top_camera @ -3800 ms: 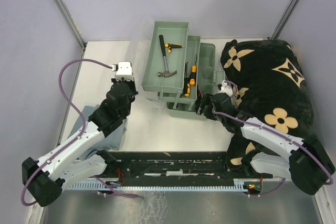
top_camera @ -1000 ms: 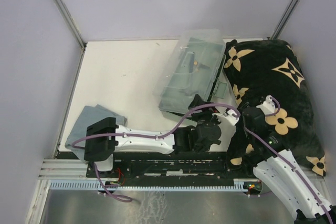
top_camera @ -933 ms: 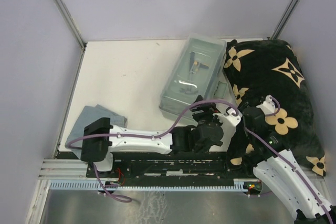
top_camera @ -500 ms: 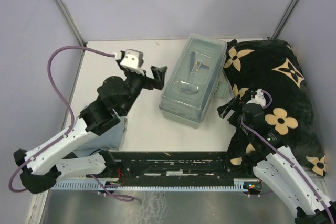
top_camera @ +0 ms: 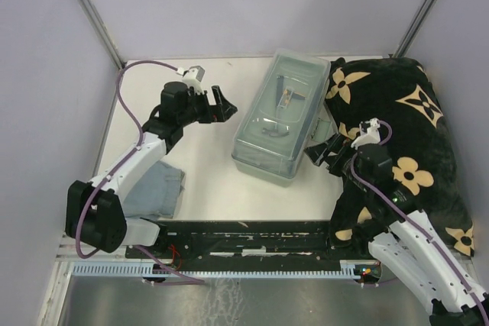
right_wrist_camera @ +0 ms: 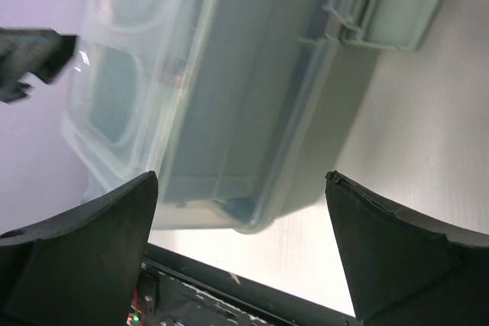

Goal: Pack the tool kit

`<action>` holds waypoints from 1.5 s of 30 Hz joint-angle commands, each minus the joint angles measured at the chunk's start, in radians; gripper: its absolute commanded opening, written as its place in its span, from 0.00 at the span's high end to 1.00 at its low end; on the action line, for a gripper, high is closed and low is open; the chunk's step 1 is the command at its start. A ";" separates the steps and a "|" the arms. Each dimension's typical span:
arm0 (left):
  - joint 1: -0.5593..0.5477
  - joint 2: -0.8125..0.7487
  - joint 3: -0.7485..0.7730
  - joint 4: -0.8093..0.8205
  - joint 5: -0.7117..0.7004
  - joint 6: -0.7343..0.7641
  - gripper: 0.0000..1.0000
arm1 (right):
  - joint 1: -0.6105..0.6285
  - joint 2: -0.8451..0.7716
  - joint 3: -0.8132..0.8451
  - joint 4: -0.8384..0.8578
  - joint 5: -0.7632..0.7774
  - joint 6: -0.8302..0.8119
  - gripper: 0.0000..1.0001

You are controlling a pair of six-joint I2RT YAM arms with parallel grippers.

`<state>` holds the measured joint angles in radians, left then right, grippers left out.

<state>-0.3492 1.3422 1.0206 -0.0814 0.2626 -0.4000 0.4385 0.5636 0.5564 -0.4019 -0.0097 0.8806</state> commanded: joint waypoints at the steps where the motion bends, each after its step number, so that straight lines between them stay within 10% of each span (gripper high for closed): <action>1: -0.008 0.014 -0.045 0.249 0.241 -0.147 0.01 | 0.001 0.107 0.143 0.057 0.002 0.014 0.01; 12: -0.013 0.049 -0.120 0.333 0.387 -0.156 0.10 | 0.002 0.503 0.247 0.175 -0.170 0.070 0.00; 22: -0.029 -0.154 -0.359 0.368 0.342 -0.211 0.44 | 0.095 0.534 0.078 0.375 -0.315 0.038 0.08; 33: -0.091 -0.549 -0.526 0.039 0.021 -0.217 0.45 | 0.253 0.653 0.131 0.363 -0.247 0.017 0.08; 45: -0.090 -0.655 -0.485 -0.144 -0.040 -0.206 0.45 | 0.330 0.438 0.095 0.356 -0.222 0.025 0.07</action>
<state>-0.4213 0.6788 0.5159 -0.0547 0.1844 -0.6090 0.7185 1.0679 0.6834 0.0326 -0.1226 0.9176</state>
